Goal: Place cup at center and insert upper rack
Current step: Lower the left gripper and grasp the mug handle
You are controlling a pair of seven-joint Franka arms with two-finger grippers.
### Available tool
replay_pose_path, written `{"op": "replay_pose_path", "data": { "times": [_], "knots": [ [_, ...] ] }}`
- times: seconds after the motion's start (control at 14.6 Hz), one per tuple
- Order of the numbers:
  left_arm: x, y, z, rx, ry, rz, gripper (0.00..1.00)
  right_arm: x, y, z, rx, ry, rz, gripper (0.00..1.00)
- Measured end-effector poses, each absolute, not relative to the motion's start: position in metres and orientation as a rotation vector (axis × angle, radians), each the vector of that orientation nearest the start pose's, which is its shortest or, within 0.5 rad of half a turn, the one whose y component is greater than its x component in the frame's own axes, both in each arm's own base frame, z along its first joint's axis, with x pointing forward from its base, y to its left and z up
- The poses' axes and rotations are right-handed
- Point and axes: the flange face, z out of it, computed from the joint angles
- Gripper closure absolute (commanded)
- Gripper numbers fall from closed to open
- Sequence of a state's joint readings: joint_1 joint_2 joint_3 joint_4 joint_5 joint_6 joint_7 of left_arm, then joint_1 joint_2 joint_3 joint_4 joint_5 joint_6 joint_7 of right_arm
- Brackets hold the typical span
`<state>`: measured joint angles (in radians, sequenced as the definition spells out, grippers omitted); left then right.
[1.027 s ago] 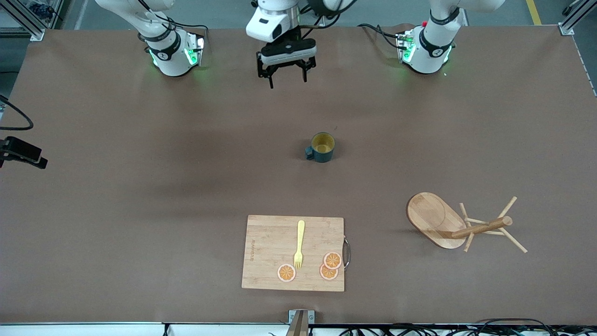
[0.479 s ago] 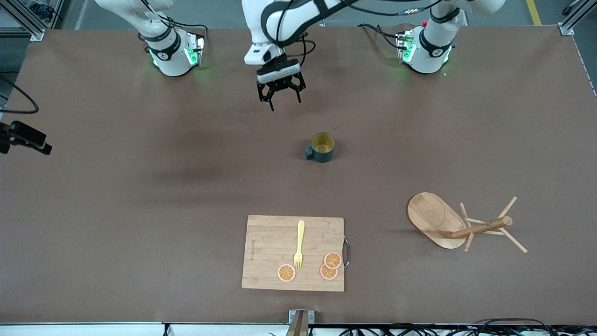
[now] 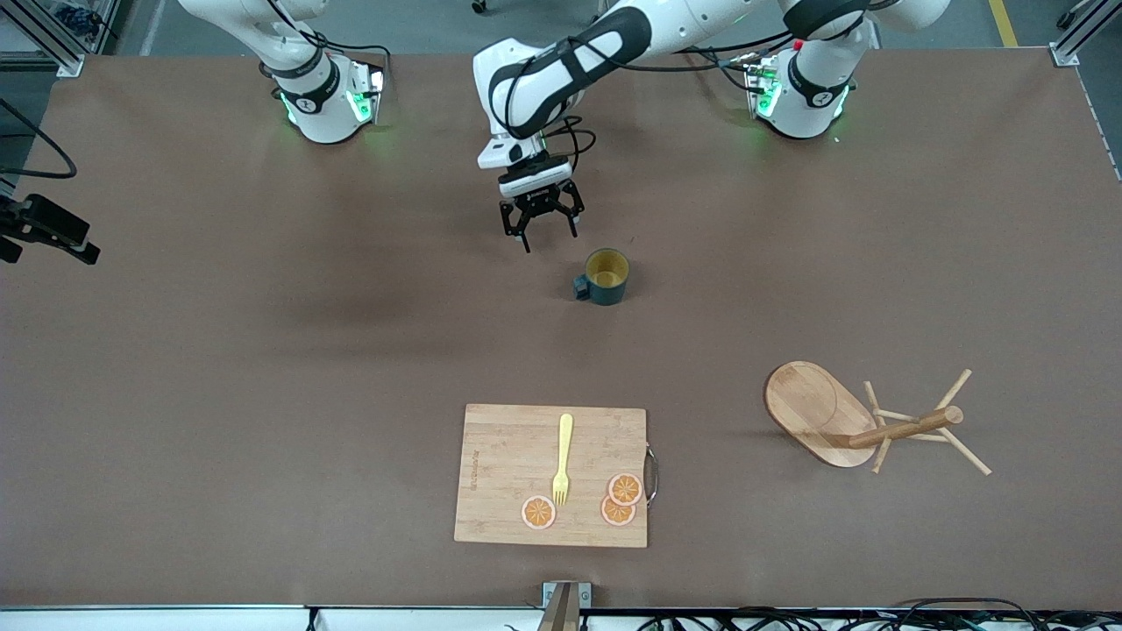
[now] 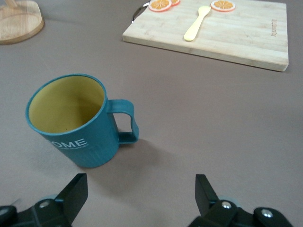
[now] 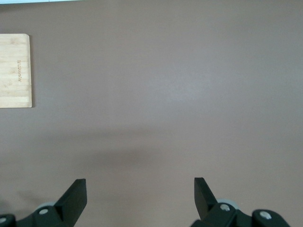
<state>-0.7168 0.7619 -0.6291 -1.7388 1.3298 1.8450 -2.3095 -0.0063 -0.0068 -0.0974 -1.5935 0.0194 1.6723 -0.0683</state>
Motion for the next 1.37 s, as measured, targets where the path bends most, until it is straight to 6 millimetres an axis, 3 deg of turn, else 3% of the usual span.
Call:
{"op": "replay_pose_path", "data": {
  "times": [0.27,0.62,0.89,1.1,1.37],
  "knots": [
    [0.238,-0.594,0.166,-2.698,-0.406,-1.254,0.0,0.563,-0.048,0.622,-3.128,0.032,-0.155,0.0],
    [0.245,-0.588,0.15,-2.66,-0.383,-1.285,0.04,0.566,-0.042,0.618,-3.129,0.014,-0.146,0.0],
    [0.258,-0.589,0.144,-2.627,-0.395,-1.328,0.28,0.567,-0.033,0.616,-3.128,-0.011,-0.143,0.0],
    [0.261,-0.591,0.145,-2.628,-0.405,-1.33,0.28,0.57,-0.017,0.611,-3.128,-0.056,-0.13,0.0],
    [0.269,-0.587,0.139,-2.589,-0.383,-1.383,0.27,0.571,-0.02,0.61,-3.131,-0.049,-0.127,0.0]
  ]
}}
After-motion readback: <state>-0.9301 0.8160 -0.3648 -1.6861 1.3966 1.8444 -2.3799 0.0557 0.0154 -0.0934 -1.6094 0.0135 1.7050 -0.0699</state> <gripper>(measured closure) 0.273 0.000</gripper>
